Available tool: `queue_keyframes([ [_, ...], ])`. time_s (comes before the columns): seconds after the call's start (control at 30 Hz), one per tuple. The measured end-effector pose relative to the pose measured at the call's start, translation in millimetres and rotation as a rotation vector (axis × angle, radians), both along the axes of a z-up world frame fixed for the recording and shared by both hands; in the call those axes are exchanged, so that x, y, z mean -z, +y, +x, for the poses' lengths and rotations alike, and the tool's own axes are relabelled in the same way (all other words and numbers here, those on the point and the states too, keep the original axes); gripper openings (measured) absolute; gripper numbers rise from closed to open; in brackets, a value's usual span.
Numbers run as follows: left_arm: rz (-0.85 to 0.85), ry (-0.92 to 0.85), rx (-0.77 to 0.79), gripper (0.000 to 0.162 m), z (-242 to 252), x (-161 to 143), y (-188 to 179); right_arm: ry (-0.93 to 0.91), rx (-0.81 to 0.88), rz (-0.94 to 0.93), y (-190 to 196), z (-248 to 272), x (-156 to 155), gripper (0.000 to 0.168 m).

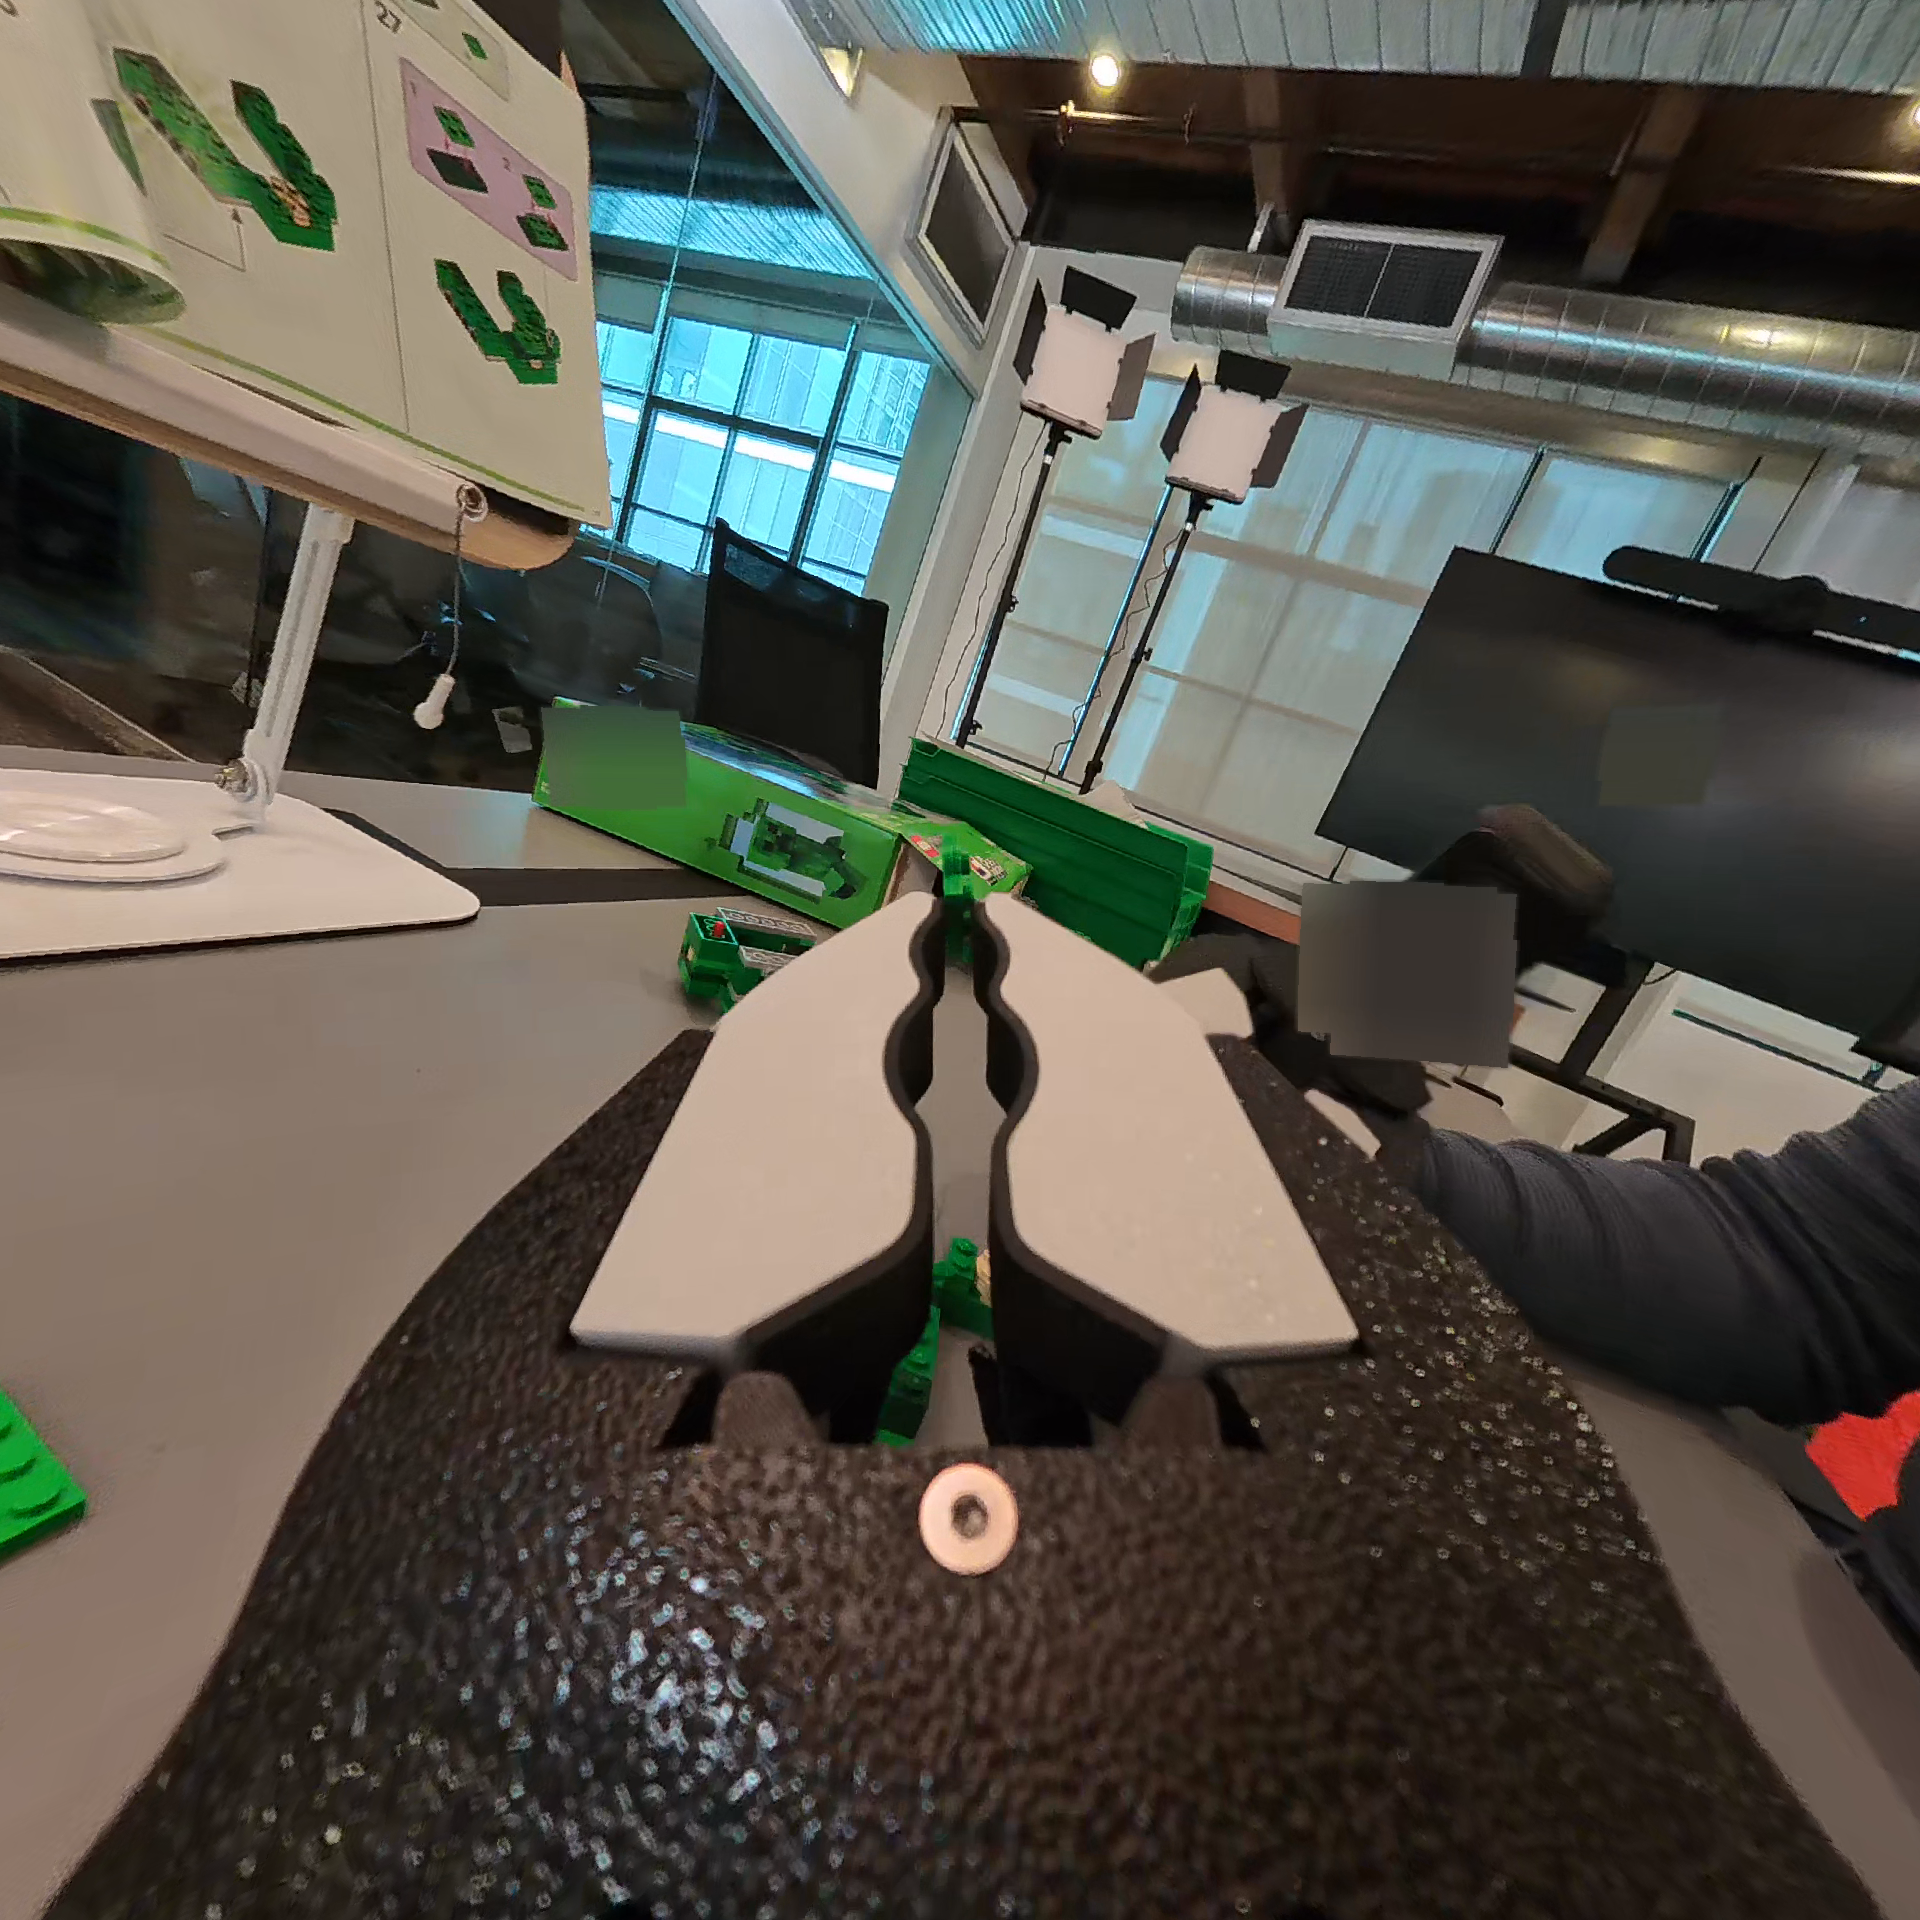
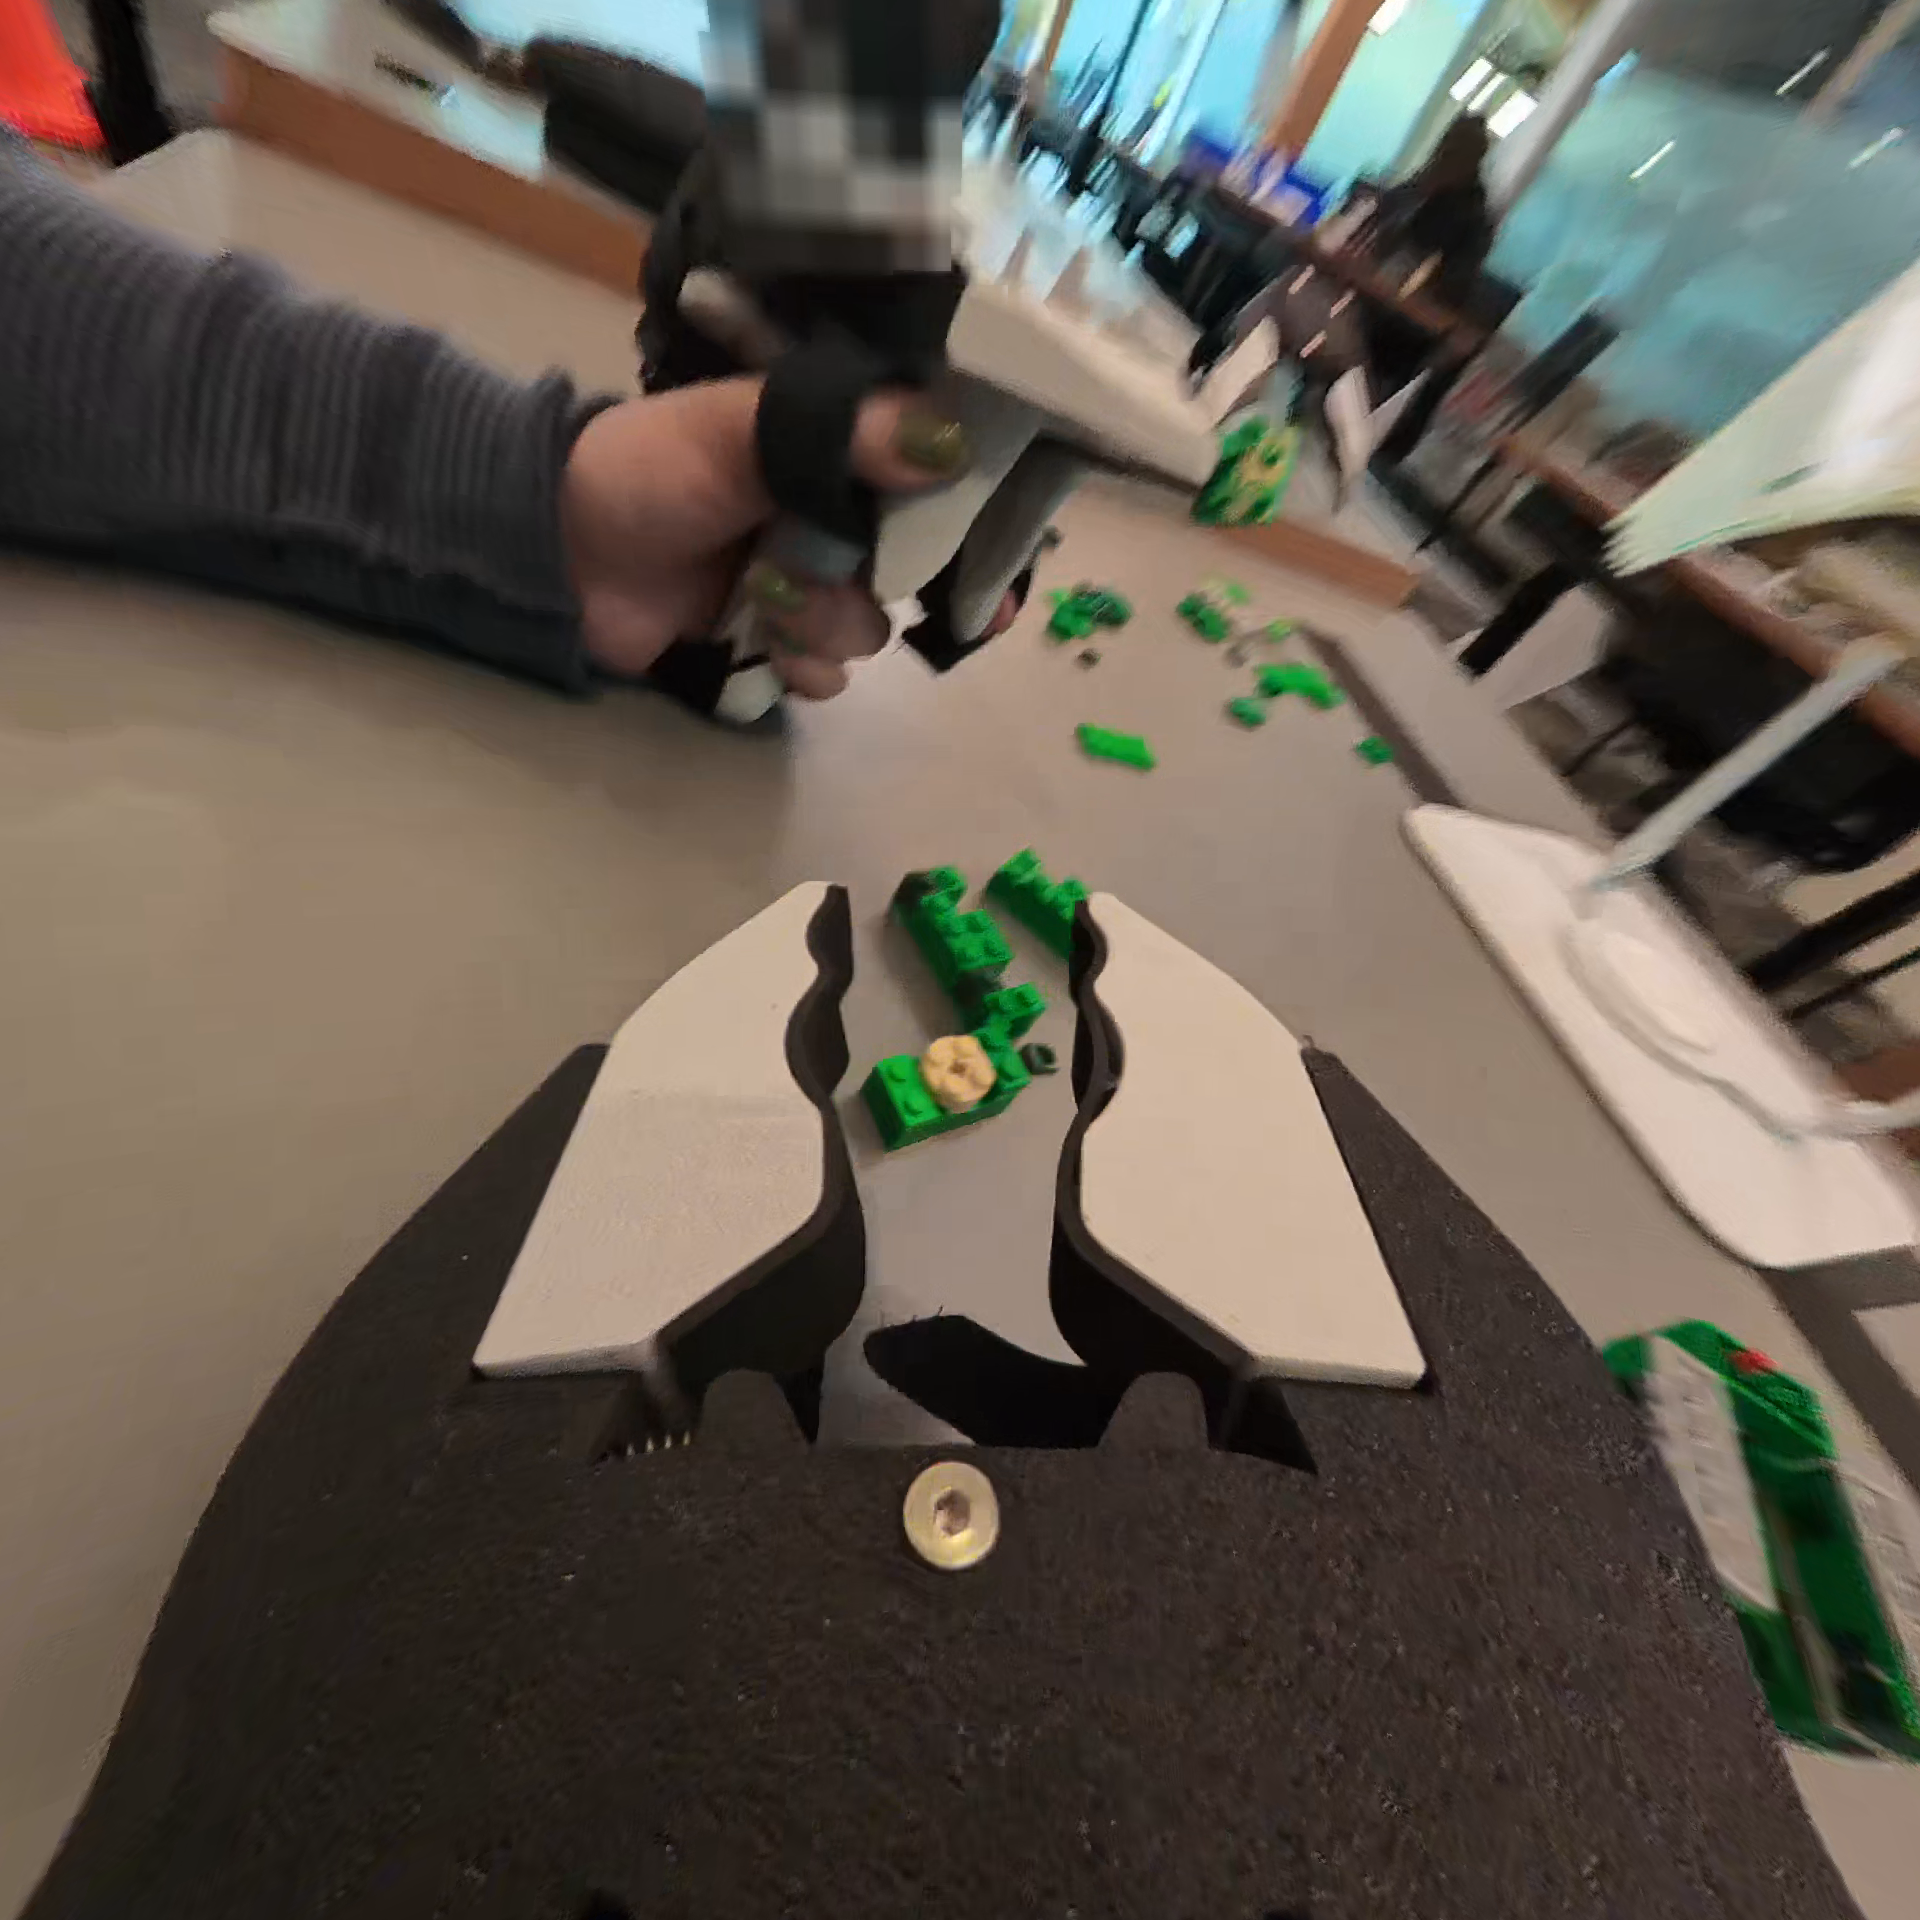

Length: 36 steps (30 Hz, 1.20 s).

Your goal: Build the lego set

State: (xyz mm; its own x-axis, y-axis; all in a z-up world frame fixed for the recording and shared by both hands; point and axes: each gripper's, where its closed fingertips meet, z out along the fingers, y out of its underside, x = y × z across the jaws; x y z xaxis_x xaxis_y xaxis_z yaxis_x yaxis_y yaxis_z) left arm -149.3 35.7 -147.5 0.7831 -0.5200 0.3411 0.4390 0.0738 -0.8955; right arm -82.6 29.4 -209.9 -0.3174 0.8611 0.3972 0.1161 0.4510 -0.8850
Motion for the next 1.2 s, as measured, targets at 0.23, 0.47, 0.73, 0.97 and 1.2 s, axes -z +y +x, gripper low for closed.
queue_keyframes([
  [0.23, 0.0, -0.039, 0.012, 0.004, -3, 0, 1, -0.329, -0.076, -0.128, -1, -8, 31, 0.048],
  [0.47, -0.003, -0.063, 0.021, 0.004, -5, 0, 1, -0.407, -0.001, -0.067, 7, -8, 46, 0.051],
  [0.73, -0.024, 0.007, 0.036, 0.004, 6, 3, 3, -0.395, 0.022, -0.023, 9, -2, 48, 0.032],
  [0.97, -0.015, -0.024, 0.037, 0.004, 2, 2, 2, -0.391, 0.049, -0.028, 12, 6, 47, 0.03],
  [1.2, -0.022, -0.044, 0.067, 0.004, 4, 2, 2, -0.357, 0.126, 0.025, 23, 21, 46, 0.016],
])
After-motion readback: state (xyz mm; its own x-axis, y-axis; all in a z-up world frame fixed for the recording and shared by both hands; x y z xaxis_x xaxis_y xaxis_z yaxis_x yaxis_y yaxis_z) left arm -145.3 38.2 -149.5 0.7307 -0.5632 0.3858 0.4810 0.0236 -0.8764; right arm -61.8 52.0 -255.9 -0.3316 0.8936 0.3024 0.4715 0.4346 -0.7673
